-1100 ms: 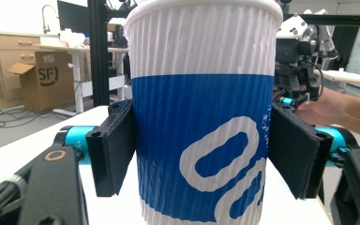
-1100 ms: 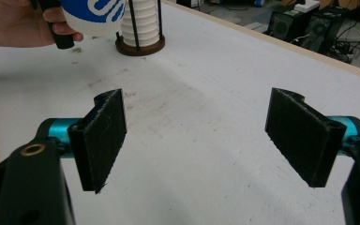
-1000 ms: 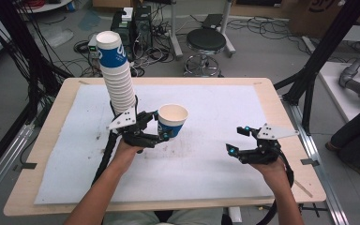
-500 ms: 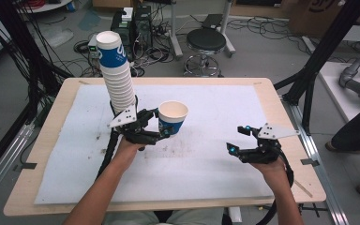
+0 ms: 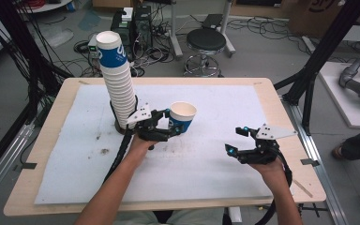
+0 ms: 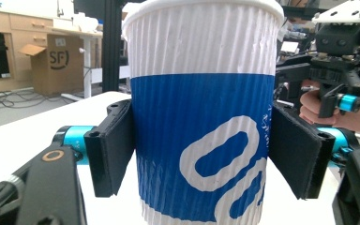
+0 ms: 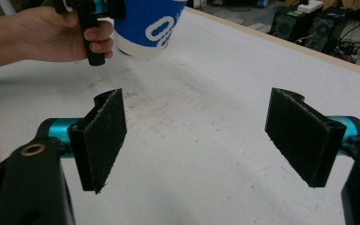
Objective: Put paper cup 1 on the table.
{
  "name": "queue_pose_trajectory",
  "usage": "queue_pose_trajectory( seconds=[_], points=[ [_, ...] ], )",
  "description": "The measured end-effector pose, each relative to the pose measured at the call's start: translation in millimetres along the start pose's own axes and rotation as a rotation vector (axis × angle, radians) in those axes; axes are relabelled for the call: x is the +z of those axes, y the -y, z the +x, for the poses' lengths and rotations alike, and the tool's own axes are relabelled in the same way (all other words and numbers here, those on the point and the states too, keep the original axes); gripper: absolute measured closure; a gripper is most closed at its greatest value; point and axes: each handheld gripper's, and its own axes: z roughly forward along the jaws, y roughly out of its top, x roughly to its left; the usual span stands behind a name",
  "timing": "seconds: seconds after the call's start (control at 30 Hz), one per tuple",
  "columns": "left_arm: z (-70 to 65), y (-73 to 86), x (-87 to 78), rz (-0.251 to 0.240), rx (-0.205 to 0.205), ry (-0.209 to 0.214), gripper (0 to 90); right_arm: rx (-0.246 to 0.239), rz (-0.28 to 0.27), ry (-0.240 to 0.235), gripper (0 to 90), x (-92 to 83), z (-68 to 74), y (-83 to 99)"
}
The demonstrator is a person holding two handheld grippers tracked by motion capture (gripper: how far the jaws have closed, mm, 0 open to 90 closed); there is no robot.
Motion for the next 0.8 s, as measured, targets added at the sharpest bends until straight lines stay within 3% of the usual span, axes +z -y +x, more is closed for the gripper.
queue_pose_trajectory(
  seconds=[0.27,0.37,0.6,0.8],
  points=[
    [11.1,15.8,29.1,0.045,-0.039,-0.005,27.6,0.008,-0.006,0.008,21.4,-4.3,-1.6,2.1],
    [13.6,23.4,36.9,0.1,-0.035,-0.016,27.6,0.018,-0.007,0.009,21.3,-6.3,-1.8,3.1],
    [14.6,31.3,47.2,0.256,0.019,-0.069,27.6,0.019,-0.011,0.01,21.4,-8.1,-2.0,3.2],
    [6.1,30.1,49.2,0.385,0.095,-0.112,27.5,0.009,-0.011,0.01,21.4,-7.2,-1.9,2.7]
  ],
)
